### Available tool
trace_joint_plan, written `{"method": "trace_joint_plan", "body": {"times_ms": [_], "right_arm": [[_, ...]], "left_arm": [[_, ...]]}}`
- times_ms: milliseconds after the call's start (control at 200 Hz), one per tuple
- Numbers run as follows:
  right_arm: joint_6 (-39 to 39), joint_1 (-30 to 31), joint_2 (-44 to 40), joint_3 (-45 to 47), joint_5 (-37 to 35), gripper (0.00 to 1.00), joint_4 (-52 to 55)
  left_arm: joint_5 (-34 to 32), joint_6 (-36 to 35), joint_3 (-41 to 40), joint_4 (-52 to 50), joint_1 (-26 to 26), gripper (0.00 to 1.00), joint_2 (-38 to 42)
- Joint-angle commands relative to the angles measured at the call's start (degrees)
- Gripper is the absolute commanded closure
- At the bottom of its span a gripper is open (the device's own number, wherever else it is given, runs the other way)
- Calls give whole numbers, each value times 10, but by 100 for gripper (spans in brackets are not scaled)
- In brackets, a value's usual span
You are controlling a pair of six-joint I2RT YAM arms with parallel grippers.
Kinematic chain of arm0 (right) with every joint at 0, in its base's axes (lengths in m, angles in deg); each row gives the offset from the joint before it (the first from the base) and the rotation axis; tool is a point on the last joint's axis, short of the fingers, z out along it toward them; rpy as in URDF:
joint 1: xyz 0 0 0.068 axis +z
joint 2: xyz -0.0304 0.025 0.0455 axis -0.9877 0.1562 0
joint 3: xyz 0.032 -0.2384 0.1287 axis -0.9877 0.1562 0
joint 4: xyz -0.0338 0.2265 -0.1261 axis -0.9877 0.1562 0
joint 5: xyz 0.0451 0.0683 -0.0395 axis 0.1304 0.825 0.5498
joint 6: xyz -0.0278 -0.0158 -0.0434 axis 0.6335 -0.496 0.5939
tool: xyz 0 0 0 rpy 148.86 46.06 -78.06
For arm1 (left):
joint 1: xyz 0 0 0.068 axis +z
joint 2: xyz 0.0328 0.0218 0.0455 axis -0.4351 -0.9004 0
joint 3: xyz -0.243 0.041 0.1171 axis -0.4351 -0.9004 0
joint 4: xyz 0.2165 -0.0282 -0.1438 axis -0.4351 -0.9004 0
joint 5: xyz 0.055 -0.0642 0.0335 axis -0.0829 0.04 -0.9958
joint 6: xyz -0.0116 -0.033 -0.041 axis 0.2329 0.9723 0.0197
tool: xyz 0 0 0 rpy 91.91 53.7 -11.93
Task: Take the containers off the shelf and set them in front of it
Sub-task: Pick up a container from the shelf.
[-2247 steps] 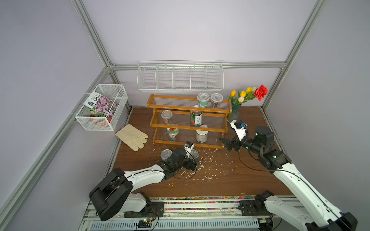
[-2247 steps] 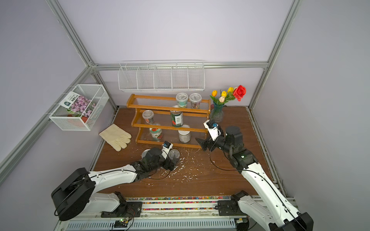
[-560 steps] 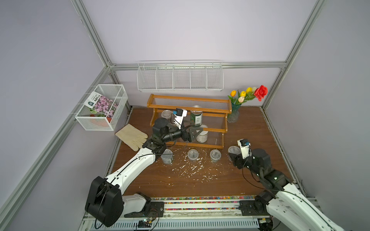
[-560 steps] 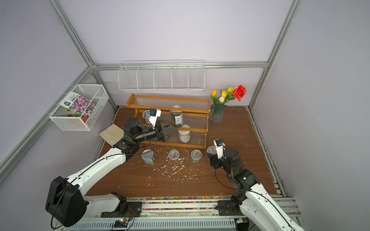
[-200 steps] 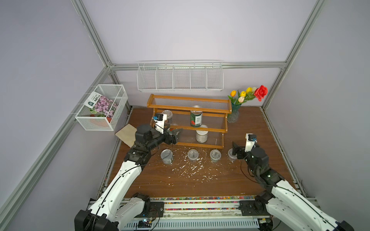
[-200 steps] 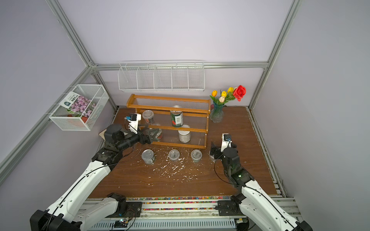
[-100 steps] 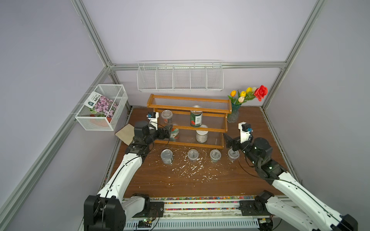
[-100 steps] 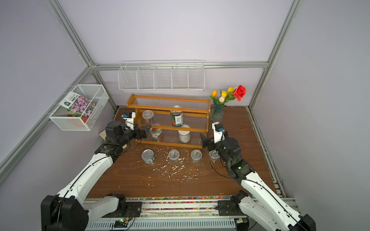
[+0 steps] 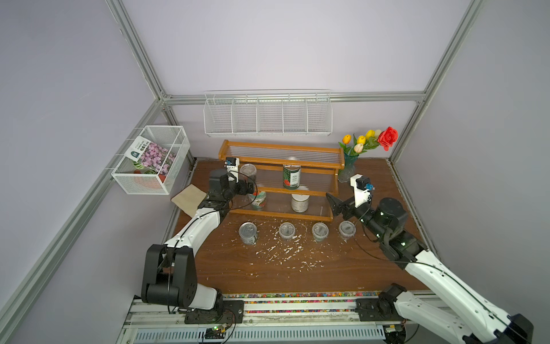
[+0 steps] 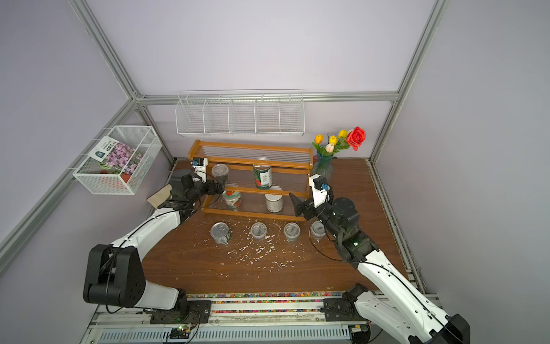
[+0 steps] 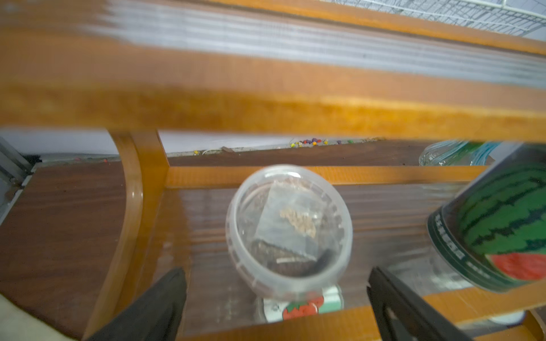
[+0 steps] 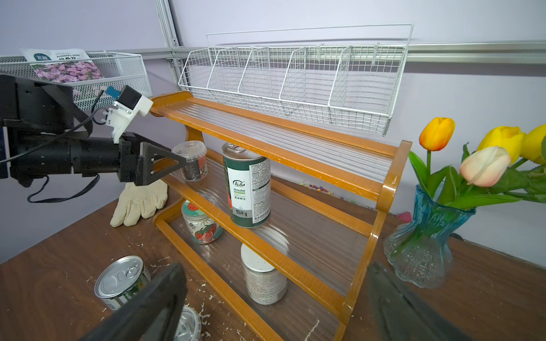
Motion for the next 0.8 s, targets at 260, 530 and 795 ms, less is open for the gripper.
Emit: {"method": "trace_joint_plan", "body": {"times_ms": [260,530,795], "right_arm": [[15,3,23,-12,8,2,-13],[15,3,30,-15,9,2,-12],[16,3,39,-22,16,2,-9]], "left_arm": [[17,-23,66,28,4,0,-63],[26,-36,78,11,3,21,-76],[34,-37,53,-3,3,28,-38]]}}
